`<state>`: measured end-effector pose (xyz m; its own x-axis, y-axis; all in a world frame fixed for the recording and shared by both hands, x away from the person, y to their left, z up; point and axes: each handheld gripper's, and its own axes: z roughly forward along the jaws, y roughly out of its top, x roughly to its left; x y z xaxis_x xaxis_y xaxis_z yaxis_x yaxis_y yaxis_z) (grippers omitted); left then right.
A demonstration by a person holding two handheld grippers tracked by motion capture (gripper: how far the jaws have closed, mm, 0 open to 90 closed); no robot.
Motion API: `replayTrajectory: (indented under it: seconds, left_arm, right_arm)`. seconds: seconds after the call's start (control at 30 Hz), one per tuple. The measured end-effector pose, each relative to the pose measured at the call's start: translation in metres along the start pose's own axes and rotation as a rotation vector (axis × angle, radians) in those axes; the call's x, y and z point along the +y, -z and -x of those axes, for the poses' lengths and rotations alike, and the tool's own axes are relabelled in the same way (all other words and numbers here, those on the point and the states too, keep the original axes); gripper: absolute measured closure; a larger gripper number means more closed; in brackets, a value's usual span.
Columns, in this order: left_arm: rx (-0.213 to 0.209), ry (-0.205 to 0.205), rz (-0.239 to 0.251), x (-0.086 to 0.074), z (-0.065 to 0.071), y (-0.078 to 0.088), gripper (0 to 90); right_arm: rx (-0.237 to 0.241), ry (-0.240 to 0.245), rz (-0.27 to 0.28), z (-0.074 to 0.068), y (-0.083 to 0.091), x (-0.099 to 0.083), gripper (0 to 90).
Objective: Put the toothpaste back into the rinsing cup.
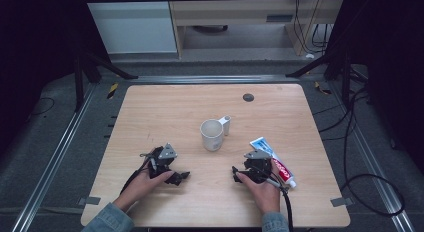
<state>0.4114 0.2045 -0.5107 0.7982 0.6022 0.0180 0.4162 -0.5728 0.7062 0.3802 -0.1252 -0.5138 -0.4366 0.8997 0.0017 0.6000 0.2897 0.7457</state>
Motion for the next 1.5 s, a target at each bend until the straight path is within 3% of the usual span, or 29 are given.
replayTrajectory:
  seconds: [0.13, 0.23, 0.43, 0.63, 0.8, 1.0, 1.27, 1.4, 1.5]
  left_arm:
    - [0.000, 0.000, 0.000, 0.000, 0.000, 0.000, 0.0]
    - [0.000, -0.001, 0.000, 0.000, 0.000, 0.000, 0.0]
    - [-0.001, 0.000, 0.000, 0.000, 0.000, 0.000, 0.0]
    - [0.000, -0.001, 0.000, 0.000, 0.000, 0.000, 0.0]
    - [0.001, 0.000, 0.001, 0.000, 0.000, 0.000, 0.0]
    - [0.000, 0.000, 0.000, 0.000, 0.000, 0.000, 0.0]
    - [0.002, 0.002, 0.003, 0.000, 0.000, 0.000, 0.0]
    - [0.001, -0.002, 0.002, -0.001, 0.000, 0.001, 0.0]
    - [-0.001, 0.001, 0.002, -0.001, 0.000, 0.001, 0.0]
  right_arm:
    - [0.002, 0.000, -0.004, 0.001, 0.001, 0.000, 13.7]
    - [0.013, 0.005, -0.040, 0.001, 0.006, 0.003, 17.8]
    - [-0.017, 0.046, -0.096, 0.005, 0.027, 0.018, 25.0]
    - [-0.054, 0.072, -0.170, 0.018, 0.053, 0.036, 28.2]
    - [-0.094, 0.075, -0.243, 0.038, 0.072, 0.051, 32.0]
    - [-0.124, 0.070, -0.288, 0.056, 0.079, 0.064, 34.7]
    - [-0.121, 0.051, -0.319, 0.074, 0.081, 0.079, 38.5]
    - [-0.155, 0.062, -0.381, 0.083, 0.077, 0.087, 38.8]
    - [-0.151, 0.054, -0.400, 0.089, 0.072, 0.090, 38.7]
